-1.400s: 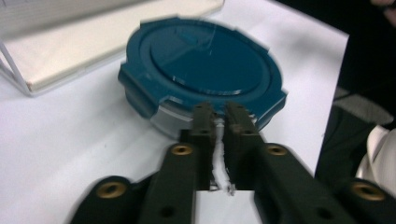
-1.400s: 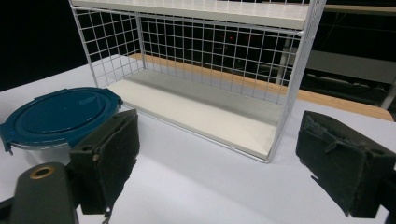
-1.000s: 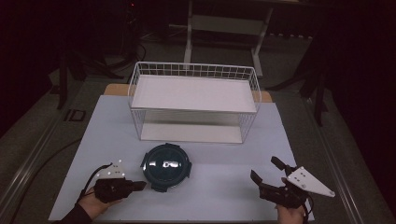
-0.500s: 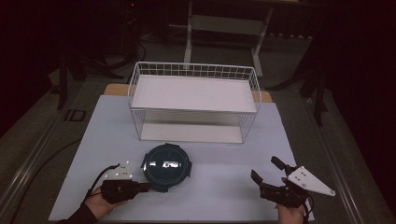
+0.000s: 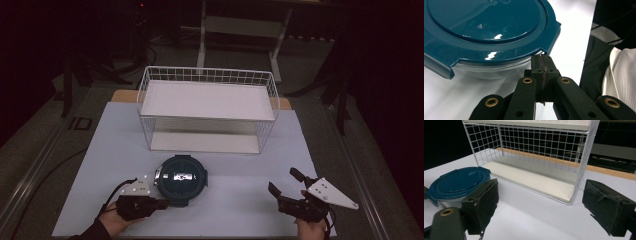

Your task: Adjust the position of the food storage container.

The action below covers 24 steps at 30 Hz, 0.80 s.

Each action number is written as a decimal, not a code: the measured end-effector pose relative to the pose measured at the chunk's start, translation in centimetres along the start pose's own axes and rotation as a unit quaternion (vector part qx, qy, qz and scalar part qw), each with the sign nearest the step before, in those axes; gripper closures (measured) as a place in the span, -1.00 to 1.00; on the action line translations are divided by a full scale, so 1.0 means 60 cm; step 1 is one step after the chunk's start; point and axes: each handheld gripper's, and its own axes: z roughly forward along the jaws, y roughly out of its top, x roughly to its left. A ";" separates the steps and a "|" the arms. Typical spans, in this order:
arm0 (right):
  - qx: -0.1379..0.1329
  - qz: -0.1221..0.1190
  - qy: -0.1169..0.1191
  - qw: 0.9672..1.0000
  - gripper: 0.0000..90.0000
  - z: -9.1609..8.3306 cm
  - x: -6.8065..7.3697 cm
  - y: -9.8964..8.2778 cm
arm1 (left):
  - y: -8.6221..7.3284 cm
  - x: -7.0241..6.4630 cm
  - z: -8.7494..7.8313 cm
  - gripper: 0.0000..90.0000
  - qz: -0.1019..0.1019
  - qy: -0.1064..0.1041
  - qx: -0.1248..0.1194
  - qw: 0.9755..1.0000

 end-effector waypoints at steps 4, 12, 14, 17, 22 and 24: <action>0.003 -0.001 0.003 1.000 -0.70 0.001 0.001 -0.001 | 0.002 0.006 -0.020 1.00 0.008 0.014 -0.007 1.000; 0.000 -0.002 0.001 1.000 -0.70 0.000 0.002 0.000 | -0.007 0.059 -0.076 1.00 -0.026 0.084 -0.036 0.995; -0.001 -0.005 0.002 1.000 -0.70 -0.001 0.003 0.001 | -0.010 0.071 -0.077 1.00 -0.035 0.091 -0.036 0.995; -0.002 -0.006 0.002 1.000 -0.70 -0.001 0.003 0.001 | -0.007 0.087 -0.069 1.00 -0.039 0.098 -0.028 0.994; 0.000 -0.005 0.002 1.000 -0.70 0.000 0.003 0.000 | -0.003 0.095 -0.059 1.00 -0.038 0.098 -0.023 0.994; 0.000 -0.005 0.003 1.000 -0.70 0.000 0.003 0.000 | -0.002 0.099 -0.055 1.00 -0.040 0.096 -0.021 0.994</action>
